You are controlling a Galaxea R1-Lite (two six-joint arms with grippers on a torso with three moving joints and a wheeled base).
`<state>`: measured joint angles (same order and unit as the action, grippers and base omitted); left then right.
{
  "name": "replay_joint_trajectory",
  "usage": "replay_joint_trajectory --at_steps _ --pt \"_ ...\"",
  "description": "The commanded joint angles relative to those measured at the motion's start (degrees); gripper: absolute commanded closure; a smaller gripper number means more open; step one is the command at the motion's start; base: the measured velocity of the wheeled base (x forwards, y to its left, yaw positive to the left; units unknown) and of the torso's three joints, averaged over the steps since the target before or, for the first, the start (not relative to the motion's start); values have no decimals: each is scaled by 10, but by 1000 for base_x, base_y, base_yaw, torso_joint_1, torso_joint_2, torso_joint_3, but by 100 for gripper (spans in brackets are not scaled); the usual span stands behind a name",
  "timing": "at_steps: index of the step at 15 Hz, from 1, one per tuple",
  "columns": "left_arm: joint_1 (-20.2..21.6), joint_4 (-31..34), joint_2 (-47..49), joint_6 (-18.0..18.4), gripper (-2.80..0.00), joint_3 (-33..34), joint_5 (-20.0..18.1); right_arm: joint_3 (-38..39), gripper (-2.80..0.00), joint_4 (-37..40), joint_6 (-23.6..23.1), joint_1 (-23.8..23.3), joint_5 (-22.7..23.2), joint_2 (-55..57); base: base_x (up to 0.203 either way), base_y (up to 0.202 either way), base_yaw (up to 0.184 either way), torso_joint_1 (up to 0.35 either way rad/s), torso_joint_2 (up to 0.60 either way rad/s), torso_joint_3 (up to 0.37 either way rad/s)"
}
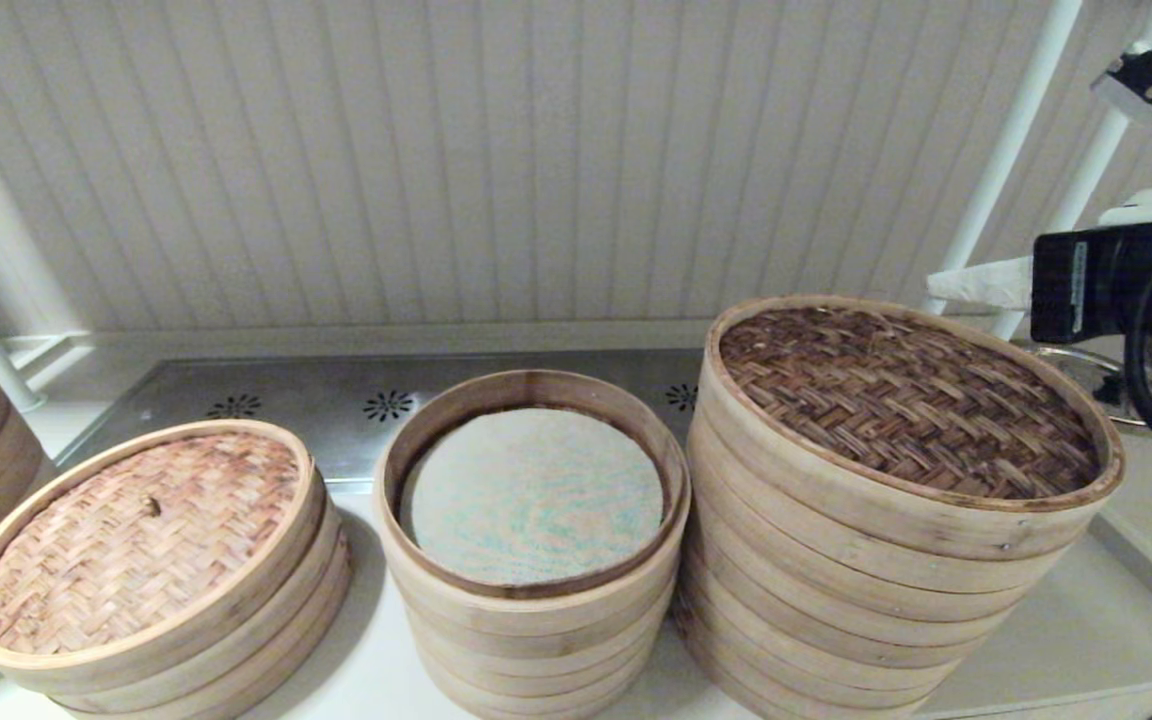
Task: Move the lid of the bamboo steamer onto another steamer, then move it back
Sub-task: Pick up the steamer
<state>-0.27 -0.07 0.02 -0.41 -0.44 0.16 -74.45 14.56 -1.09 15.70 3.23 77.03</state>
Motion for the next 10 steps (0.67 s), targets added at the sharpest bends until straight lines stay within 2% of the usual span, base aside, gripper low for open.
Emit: replay_joint_trajectory --at_steps 1,4,10 --pt "0 0 0 0 0 0 0 -5 -280 3 -1 1 -17 -3 0 0 0 0 0 0" --pt "0 0 0 0 0 0 0 1 -280 10 -1 17 -34 3 0 0 0 0 0 0" --pt "0 0 1 0 0 0 0 6 -280 20 -1 17 -37 39 0 0 0 0 0 0"
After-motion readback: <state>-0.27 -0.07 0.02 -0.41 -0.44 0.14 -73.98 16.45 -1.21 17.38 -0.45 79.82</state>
